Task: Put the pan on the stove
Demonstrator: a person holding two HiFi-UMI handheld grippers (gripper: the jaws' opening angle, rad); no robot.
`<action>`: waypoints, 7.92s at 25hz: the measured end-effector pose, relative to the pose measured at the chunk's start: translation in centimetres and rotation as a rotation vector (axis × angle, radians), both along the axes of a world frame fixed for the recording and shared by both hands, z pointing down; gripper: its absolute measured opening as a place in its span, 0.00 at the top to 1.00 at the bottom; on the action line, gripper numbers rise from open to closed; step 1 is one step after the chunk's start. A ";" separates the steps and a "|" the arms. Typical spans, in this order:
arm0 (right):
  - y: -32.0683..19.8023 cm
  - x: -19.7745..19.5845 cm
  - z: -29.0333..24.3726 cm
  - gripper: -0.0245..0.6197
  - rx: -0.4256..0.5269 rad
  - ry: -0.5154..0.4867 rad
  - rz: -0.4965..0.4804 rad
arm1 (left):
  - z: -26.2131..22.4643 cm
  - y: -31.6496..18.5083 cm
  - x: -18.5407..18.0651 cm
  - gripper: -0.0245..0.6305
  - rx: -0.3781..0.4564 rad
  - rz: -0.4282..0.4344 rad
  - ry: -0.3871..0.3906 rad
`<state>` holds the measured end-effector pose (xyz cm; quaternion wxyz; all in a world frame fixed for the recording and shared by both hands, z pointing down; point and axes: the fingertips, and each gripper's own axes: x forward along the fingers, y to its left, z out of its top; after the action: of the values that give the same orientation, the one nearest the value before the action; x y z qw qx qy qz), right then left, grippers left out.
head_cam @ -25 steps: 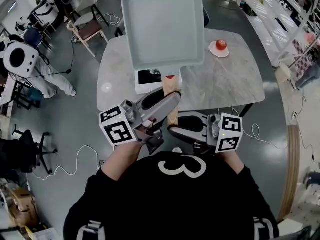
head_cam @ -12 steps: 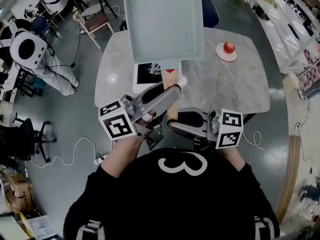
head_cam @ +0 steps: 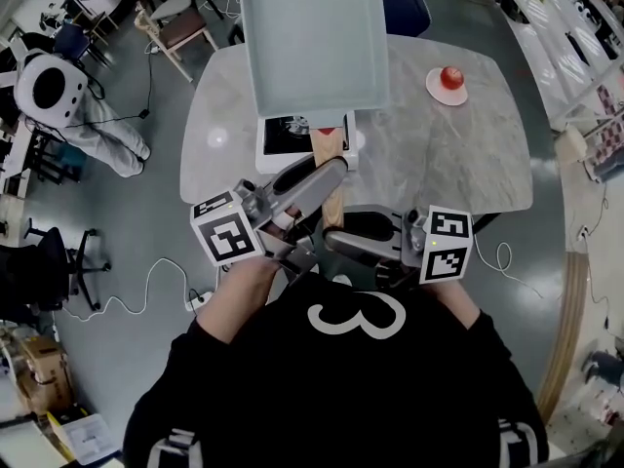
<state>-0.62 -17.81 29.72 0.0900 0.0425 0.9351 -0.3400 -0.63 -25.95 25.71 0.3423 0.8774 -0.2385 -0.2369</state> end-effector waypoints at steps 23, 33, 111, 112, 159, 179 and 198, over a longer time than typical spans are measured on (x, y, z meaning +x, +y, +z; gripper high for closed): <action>-0.8 -0.3 3.2 0.81 -0.205 0.017 0.106 | 5.0 -1.5 0.0 0.74 -0.204 0.087 0.059; -1.8 -0.9 5.3 0.81 -0.269 0.039 0.139 | 7.7 -2.6 -0.3 0.74 -0.266 0.116 0.083; -5.5 -4.2 15.4 0.79 -0.560 0.127 0.133 | 21.1 -6.3 -3.5 0.73 -0.648 0.083 0.193; -5.4 -4.2 15.4 0.79 -0.561 0.127 0.133 | 21.1 -6.3 -3.5 0.73 -0.650 0.085 0.197; -6.2 -3.6 15.1 0.68 -0.443 0.198 0.384 | 21.3 -5.0 -4.9 0.54 -0.600 0.215 0.178; -4.8 -0.9 8.6 0.68 0.023 0.303 0.522 | 15.0 2.1 -8.0 0.59 -0.195 0.021 -0.297; 9.5 2.2 -2.0 0.92 0.301 0.226 0.429 | 2.8 17.8 -2.1 0.94 0.192 0.037 -0.485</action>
<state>1.61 -8.29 27.71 0.0479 -0.1817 0.9669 -0.1729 -2.72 -8.11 28.51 0.1945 0.9413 -0.2737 -0.0349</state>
